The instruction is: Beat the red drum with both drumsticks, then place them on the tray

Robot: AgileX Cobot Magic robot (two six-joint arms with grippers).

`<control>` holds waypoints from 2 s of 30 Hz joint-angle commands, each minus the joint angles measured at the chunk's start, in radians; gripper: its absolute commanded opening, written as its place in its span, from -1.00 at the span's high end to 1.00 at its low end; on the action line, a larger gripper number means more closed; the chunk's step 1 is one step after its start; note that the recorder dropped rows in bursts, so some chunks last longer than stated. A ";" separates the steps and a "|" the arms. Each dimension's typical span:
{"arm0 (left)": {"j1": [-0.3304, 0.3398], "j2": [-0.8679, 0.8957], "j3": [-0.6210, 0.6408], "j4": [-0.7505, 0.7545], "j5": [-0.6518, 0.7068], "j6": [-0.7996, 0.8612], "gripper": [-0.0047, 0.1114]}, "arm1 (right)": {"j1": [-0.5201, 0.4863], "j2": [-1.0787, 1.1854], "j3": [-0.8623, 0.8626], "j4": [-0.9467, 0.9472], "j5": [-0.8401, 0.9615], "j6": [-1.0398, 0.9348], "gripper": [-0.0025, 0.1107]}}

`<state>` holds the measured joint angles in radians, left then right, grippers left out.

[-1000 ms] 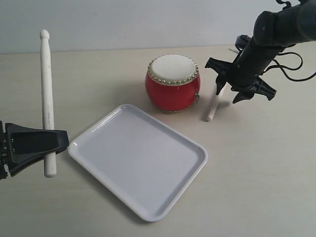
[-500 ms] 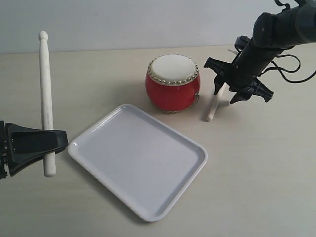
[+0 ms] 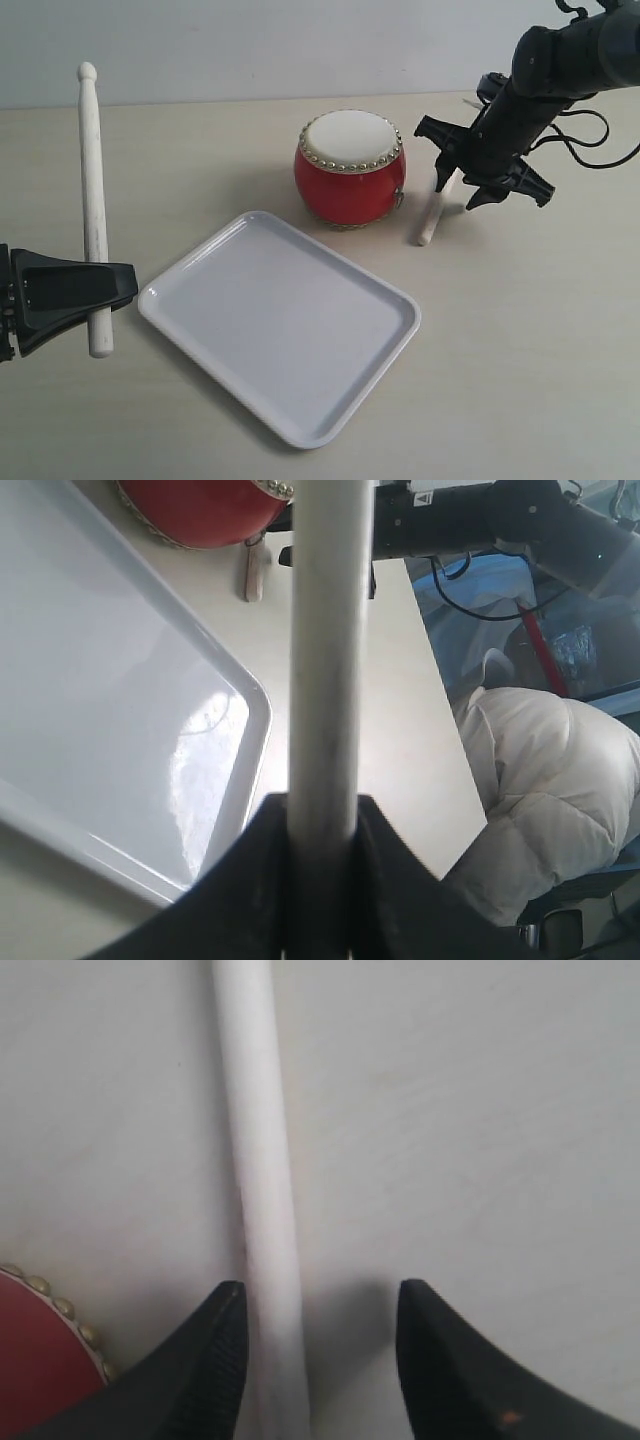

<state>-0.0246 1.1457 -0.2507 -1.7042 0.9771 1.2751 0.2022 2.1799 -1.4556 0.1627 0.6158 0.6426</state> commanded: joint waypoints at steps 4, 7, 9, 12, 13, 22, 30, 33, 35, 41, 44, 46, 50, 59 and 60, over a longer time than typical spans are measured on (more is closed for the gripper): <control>0.003 -0.004 -0.004 -0.012 0.012 0.002 0.92 | -0.003 0.012 0.000 -0.004 0.001 -0.006 0.17; 0.003 -0.004 -0.004 -0.012 0.016 0.002 0.92 | -0.003 0.034 -0.041 0.002 0.045 -0.022 0.17; 0.003 -0.004 -0.004 -0.012 0.018 0.002 0.92 | -0.003 0.034 -0.054 0.000 0.048 -0.025 0.17; 0.003 -0.004 -0.004 -0.012 0.018 -0.001 0.92 | -0.003 0.034 -0.077 -0.031 0.116 -0.032 0.17; 0.003 -0.004 -0.004 -0.012 0.018 -0.001 0.92 | -0.003 0.034 -0.078 -0.058 0.161 -0.038 0.17; 0.003 -0.004 -0.004 -0.014 0.018 -0.001 0.92 | -0.003 0.034 -0.078 -0.139 0.280 -0.116 0.17; 0.003 -0.004 -0.004 -0.018 0.018 -0.001 0.92 | -0.003 0.034 -0.078 -0.198 0.344 -0.270 0.20; 0.003 -0.004 -0.004 -0.018 0.018 -0.001 0.92 | -0.003 0.034 -0.078 -0.207 0.348 -0.304 0.29; 0.003 -0.004 -0.004 -0.018 0.018 -0.001 0.92 | -0.003 0.034 -0.078 -0.207 0.348 -0.327 0.34; 0.003 -0.004 -0.004 -0.018 0.018 0.001 0.92 | -0.003 0.034 -0.078 -0.232 0.348 -0.433 0.39; 0.003 -0.004 -0.004 -0.018 0.018 0.001 0.92 | -0.003 0.034 -0.078 -0.254 0.348 -0.488 0.39; 0.003 -0.004 -0.004 -0.018 0.018 0.001 0.92 | -0.003 0.034 -0.078 -0.256 0.348 -0.547 0.39; 0.003 -0.004 -0.004 -0.018 0.018 0.001 0.92 | -0.003 0.034 -0.078 -0.256 0.348 -0.628 0.43; 0.003 -0.004 -0.006 -0.018 0.018 0.004 0.92 | -0.013 0.023 -0.078 -0.281 0.387 -0.535 0.96; 0.003 -0.004 -0.015 -0.009 0.018 0.004 0.92 | -0.019 0.006 -0.078 -0.281 0.396 -0.535 0.96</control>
<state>-0.0246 1.1457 -0.2507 -1.7063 0.9789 1.2751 0.1980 2.2139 -1.5253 -0.1032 0.9859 0.0816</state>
